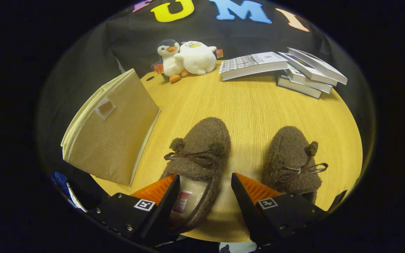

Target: Open the storage box then place both shoes into the box .Put the left shoe in first, then the right shoe, with the right side of both shoes facing outward in a uniform manner.

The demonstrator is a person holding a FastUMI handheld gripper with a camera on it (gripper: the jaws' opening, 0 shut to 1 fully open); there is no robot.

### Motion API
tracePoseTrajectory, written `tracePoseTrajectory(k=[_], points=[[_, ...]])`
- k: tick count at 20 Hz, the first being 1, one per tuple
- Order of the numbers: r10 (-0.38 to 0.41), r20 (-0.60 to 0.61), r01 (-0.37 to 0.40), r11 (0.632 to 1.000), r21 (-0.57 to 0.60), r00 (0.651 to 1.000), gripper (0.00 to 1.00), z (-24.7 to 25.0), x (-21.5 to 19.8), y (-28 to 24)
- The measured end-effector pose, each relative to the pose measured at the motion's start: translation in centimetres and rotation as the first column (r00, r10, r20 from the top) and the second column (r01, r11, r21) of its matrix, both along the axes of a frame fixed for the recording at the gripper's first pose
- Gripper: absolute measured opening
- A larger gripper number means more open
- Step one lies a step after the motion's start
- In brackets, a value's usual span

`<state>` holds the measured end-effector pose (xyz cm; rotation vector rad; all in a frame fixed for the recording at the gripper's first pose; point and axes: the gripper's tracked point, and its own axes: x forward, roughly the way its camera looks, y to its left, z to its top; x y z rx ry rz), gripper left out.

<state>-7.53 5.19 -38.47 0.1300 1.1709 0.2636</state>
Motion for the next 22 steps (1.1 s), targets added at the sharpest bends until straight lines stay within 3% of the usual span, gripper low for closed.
tracePoseTrajectory(k=[2,4,5,9,10,11,15,19,22], points=[[-0.034,-0.038,0.036,0.999,0.032,0.999,0.81,-0.6,-0.2,0.2],[-0.081,-0.072,0.087,0.994,0.071,0.994,0.6,-0.7,-0.1,0.7],[-0.086,-0.085,0.092,0.993,0.075,0.993,0.43,-0.7,-0.1,0.8],[-0.09,-0.089,0.092,0.996,0.019,0.992,0.43,-0.8,-0.2,0.0],[-0.147,-0.063,0.149,0.989,0.022,0.987,0.43,-0.7,0.7,-0.6],[-0.164,-0.083,0.169,0.984,0.051,0.983,0.01,-0.4,0.8,0.1],[-0.212,-0.088,0.221,0.97,0.103,0.973,0.02,2.1,1.6,0.9],[-0.295,-0.111,0.313,0.925,0.215,0.949,0.02,6.5,3.8,2.8],[-0.304,-0.099,0.32,0.912,0.257,0.947,0.02,10.1,5.3,4.4]])
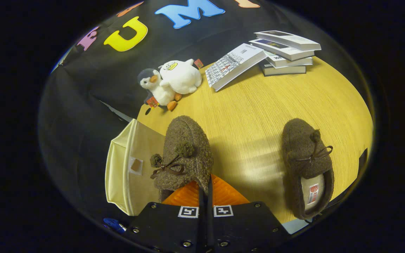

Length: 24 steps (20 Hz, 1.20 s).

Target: Open the storage box then place both shoes into the box .Put the left shoe in first, then the right shoe, with the right side of both shoes facing outward in a uniform manner.

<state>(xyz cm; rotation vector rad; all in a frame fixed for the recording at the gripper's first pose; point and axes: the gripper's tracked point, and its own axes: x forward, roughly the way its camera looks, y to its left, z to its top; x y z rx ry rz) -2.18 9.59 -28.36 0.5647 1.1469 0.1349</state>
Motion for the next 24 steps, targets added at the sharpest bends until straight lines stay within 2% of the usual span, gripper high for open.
tracePoseTrajectory(k=[6,11,18,24], points=[[-0.002,0.062,-0.004,0.995,0.102,0.998,0.01,6.2,2.8,5.2],[0.028,0.09,-0.041,0.989,0.144,0.996,0.01,8.3,4.0,10.5],[0.089,0.078,-0.1,0.982,0.161,0.993,0.02,6.9,4.0,18.8],[0.102,0.028,-0.105,0.985,0.139,0.994,0.02,2.7,3.9,22.2]])
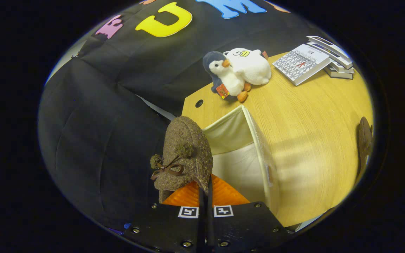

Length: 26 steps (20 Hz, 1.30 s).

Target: Open the storage box then place both shoes into the box .Put the left shoe in first, then the right shoe, with the right side of both shoes facing outward in a uniform manner.

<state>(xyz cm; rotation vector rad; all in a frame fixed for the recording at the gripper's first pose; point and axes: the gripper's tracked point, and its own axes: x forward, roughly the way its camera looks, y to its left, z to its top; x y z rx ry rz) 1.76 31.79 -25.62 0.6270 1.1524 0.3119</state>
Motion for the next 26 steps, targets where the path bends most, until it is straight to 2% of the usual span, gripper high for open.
tracePoseTrajectory(k=[8,9,10,11,12,13,15,20,26], points=[[0.024,-0.011,-0.024,1.0,-0.018,1.0,0.02,-2.1,-0.9,2.2],[0.047,-0.016,-0.047,0.999,-0.021,0.999,0.1,-2.1,-1.1,2.3],[0.062,-0.004,-0.062,0.998,-0.004,0.998,0.12,-1.6,-1.4,2.7],[0.073,0.013,-0.074,0.997,0.019,0.997,0.3,-1.0,-1.2,3.2],[0.081,0.038,-0.082,0.996,0.03,0.996,0.44,-0.3,-1.2,3.2],[0.096,0.063,-0.098,0.995,0.018,0.993,0.66,0.2,-1.0,2.9],[0.133,0.116,-0.131,0.991,-0.024,0.984,0.98,1.3,-1.1,1.9],[0.153,0.221,-0.137,0.987,-0.086,0.963,0.98,3.9,-0.9,-2.8],[0.112,0.28,-0.074,0.987,-0.142,0.953,0.98,5.5,-0.6,-10.5]])
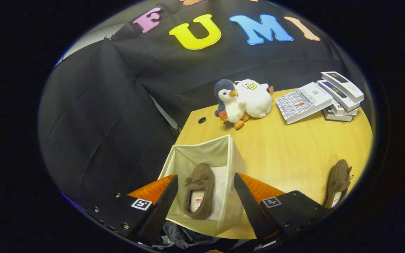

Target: Open the storage box then place both shoes into the box .Put the left shoe in first, then the right shoe, with the right side of both shoes facing outward in a uniform manner.

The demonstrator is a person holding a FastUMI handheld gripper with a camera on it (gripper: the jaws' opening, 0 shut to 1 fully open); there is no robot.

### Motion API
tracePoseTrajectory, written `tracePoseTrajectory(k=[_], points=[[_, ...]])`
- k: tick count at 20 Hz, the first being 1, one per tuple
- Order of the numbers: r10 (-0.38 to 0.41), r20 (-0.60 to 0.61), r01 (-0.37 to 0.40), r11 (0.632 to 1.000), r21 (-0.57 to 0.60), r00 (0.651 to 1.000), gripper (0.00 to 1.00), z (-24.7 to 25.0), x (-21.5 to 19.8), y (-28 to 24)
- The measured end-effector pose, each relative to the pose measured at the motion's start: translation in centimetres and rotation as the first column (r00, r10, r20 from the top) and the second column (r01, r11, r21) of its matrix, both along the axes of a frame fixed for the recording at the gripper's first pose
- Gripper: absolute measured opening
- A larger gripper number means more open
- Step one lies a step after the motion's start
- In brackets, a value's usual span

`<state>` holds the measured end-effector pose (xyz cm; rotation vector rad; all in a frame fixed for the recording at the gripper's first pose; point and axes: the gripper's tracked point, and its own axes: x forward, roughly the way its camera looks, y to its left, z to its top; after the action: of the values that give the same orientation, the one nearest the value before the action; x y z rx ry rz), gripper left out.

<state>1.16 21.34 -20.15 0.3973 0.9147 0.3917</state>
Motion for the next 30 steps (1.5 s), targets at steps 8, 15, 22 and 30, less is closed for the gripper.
tracePoseTrajectory(k=[8,15,22,30], points=[[-0.084,0.013,0.085,0.992,-0.092,0.996,0.98,-0.5,-0.7,-10.4],[-0.137,0.014,0.137,0.967,-0.213,0.99,0.98,-2.6,-1.9,-19.0],[-0.146,-0.032,0.131,0.948,-0.291,0.989,0.98,-6.0,-4.2,-25.2],[-0.131,-0.121,0.08,0.931,-0.357,0.984,0.98,-10.1,-7.3,-30.5]])
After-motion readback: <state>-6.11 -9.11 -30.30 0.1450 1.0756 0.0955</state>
